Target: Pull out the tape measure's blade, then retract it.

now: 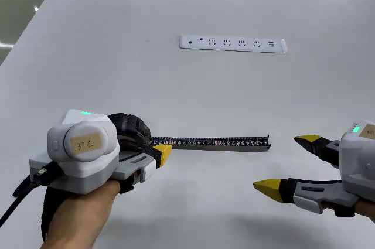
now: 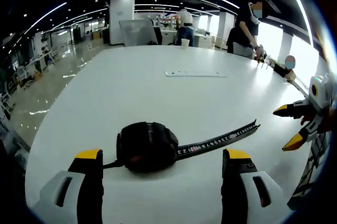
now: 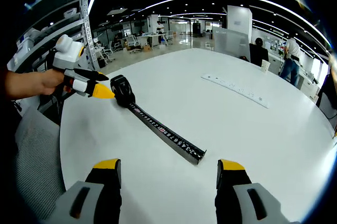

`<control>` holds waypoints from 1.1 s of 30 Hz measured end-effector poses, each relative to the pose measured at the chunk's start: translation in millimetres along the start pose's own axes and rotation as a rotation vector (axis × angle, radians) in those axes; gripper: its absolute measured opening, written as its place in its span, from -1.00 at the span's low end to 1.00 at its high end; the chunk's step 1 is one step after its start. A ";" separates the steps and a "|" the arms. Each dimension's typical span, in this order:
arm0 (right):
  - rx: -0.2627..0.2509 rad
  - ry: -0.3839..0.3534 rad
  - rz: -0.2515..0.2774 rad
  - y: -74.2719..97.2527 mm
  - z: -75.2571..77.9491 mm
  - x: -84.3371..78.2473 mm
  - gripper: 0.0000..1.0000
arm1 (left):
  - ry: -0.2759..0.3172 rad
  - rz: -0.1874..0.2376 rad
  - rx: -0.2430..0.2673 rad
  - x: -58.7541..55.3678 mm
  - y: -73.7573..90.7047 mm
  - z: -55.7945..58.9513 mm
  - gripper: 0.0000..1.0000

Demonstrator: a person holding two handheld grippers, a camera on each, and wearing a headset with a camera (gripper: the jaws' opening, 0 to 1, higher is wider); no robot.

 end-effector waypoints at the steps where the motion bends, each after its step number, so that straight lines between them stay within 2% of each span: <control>1: 0.011 0.013 -0.007 -1.4 1.5 0.0 0.44 | 0.008 -0.003 0.002 -0.9 -1.4 -0.3 0.80; 3: 0.021 0.028 -0.006 -3.4 4.0 1.5 0.34 | 0.020 -0.011 0.007 -2.3 -4.3 -0.9 0.79; 10: 0.035 0.085 -0.024 -10.7 12.4 2.9 0.18 | 0.049 -0.025 0.018 -4.7 -12.2 -0.7 0.69; 15: 0.049 0.138 -0.044 -16.1 18.2 2.4 0.05 | 0.050 -0.030 0.021 -4.4 -16.5 -0.6 0.62; 24: 0.065 0.214 -0.099 -27.0 29.9 -3.1 -0.16 | 0.063 -0.041 0.038 -2.8 -23.7 -8.5 0.56; 33: 0.073 0.265 -0.114 -38.1 40.4 -3.2 -0.36 | 0.076 -0.051 0.038 -0.6 -32.9 -13.1 0.50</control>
Point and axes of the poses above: the centre of the closed fingertips' face, and the gripper's own axes: y roughly backward along the fingers, z roughly to its right, x roughly out of its top, the point moved 6 cm from there along y, roughly backward along the fingers, and after that the axes turned 6 degrees about -y, right-handed, at the moved point
